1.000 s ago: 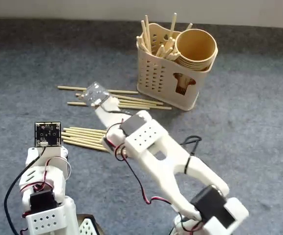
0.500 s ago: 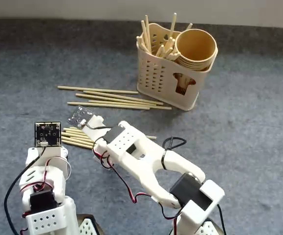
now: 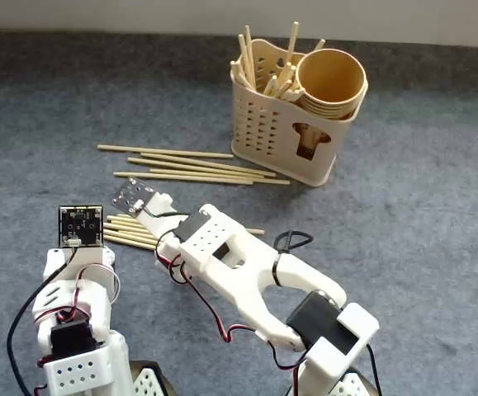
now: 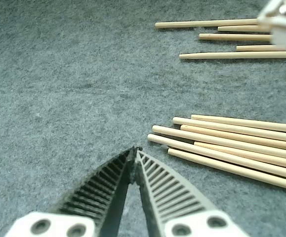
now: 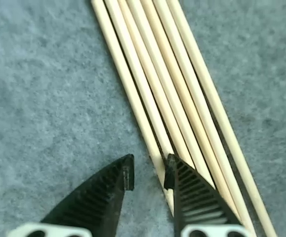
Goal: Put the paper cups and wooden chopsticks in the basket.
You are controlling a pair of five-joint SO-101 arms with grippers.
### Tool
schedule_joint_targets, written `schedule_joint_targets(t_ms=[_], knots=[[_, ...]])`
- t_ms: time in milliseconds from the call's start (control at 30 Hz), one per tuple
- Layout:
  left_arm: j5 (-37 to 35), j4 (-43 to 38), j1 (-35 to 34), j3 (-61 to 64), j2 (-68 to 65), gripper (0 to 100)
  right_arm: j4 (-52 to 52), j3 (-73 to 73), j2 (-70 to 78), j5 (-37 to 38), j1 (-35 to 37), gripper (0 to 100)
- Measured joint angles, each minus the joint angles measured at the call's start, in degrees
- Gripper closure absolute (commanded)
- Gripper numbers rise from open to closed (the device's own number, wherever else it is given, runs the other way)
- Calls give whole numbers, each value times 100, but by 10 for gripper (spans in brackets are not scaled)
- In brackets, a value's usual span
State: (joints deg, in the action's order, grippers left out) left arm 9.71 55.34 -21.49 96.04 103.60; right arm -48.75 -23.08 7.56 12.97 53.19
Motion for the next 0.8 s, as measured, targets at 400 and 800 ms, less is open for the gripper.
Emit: schedule_joint_targets(t_ms=[400,800], knots=[[0,0,0,0,0,993,149,229,642,352,-26,953],[0,0,0,0,0,993,-158,237,651,404,-229,993]])
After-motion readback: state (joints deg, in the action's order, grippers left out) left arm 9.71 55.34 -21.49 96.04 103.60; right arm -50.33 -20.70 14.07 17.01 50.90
